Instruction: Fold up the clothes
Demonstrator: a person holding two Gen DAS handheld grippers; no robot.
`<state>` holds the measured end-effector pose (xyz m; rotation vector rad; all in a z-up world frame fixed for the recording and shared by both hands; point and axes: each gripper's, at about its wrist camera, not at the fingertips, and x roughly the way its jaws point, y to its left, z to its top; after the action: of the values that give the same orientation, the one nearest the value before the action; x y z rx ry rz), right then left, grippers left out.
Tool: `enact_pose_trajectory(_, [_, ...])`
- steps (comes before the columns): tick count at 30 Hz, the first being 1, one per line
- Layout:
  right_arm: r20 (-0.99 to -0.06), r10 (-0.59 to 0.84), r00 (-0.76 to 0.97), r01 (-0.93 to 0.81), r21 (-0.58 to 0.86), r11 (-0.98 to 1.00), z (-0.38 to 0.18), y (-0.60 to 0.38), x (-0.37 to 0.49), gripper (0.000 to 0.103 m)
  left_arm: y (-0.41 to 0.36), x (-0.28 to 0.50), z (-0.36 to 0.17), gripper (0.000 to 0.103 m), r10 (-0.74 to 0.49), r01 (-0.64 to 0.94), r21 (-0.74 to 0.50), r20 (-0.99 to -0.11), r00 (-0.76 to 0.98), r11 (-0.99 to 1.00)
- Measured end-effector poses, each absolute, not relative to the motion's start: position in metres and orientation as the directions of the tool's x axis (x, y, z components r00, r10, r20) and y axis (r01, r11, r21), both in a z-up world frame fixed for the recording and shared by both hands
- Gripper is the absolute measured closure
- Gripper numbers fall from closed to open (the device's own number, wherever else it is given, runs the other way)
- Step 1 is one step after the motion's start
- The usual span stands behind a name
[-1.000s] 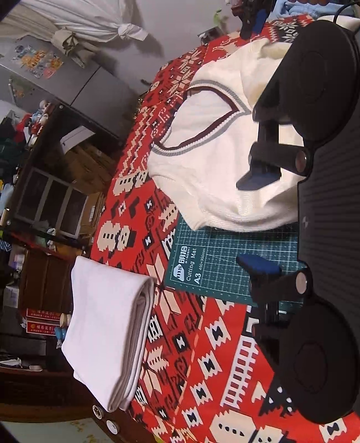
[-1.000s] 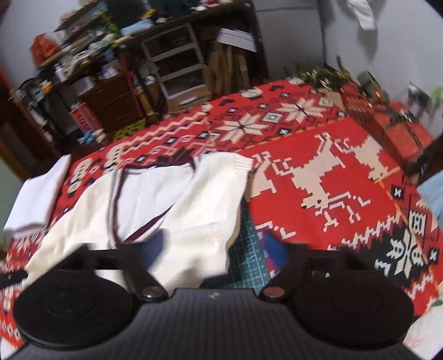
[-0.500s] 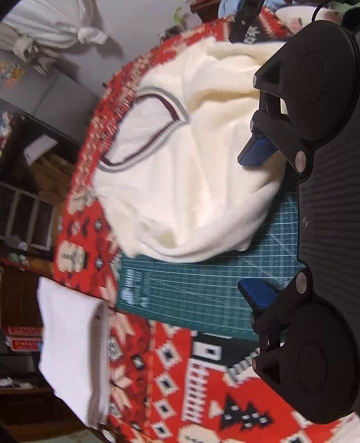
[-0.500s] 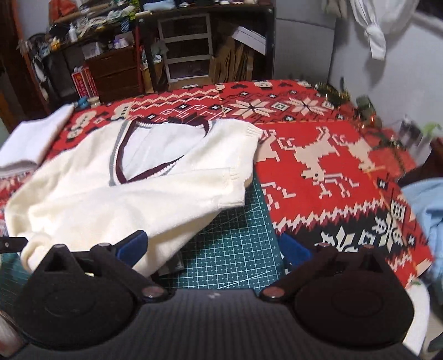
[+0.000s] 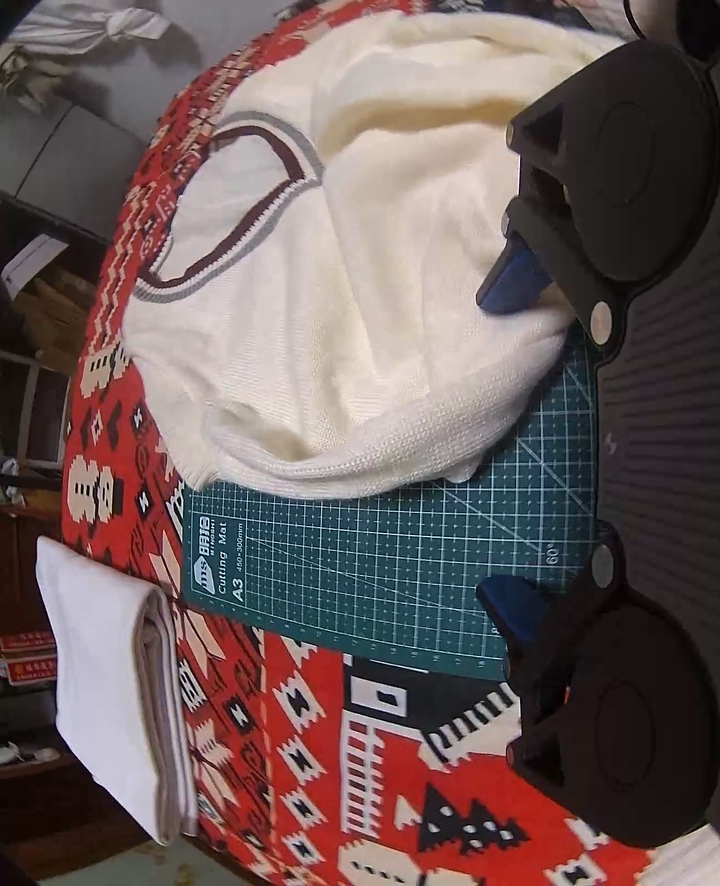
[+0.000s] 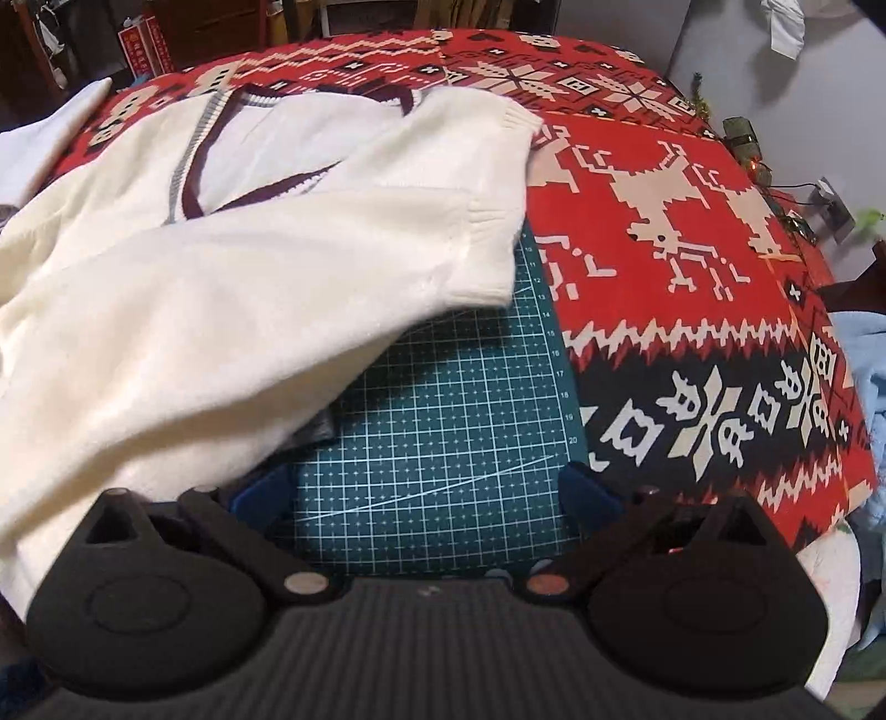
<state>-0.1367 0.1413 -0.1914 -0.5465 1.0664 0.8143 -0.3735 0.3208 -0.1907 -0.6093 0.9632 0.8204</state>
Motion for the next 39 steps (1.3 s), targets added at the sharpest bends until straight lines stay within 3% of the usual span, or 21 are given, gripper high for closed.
enact_pose_trajectory(19, [-0.911,0.333,0.245,-0.793,0.010,0.609,-0.186,0.138,-0.140,0.001,0.328,-0.374,-0.189,0.000,0.289,-0.819,-0.121,-0.898,0.331,0.561])
enact_pose_trajectory(20, [-0.911,0.342,0.228,-0.789,0.033,0.614,-0.183,0.135,-0.139,0.003,0.330,-0.377,-0.187,0.003,0.274,-0.819,-0.141,-0.899,0.341,0.556])
enact_pose_trajectory(23, [-0.900,0.389,0.197,-0.765,0.106,0.635,-0.166,0.125,-0.132,0.008,0.333,-0.388,-0.179,0.023,0.229,-0.819,-0.225,-0.891,0.392,0.527])
enact_pose_trajectory(28, [-0.870,0.475,0.130,-0.721,0.246,0.648,-0.126,0.113,-0.119,0.024,0.332,-0.405,-0.157,0.028,0.203,-0.800,-0.342,-0.849,0.488,0.493])
enact_pose_trajectory(35, [-0.837,0.541,-0.083,-0.590,0.479,0.651,-0.110,0.124,-0.109,0.061,0.345,-0.413,-0.146,0.047,0.140,-0.758,-0.486,-0.795,0.590,0.434])
enact_pose_trajectory(39, [-0.827,0.534,-0.178,-0.519,0.539,0.663,-0.117,0.136,-0.110,0.067,0.353,-0.414,-0.150,0.048,0.111,-0.750,-0.527,-0.784,0.610,0.399])
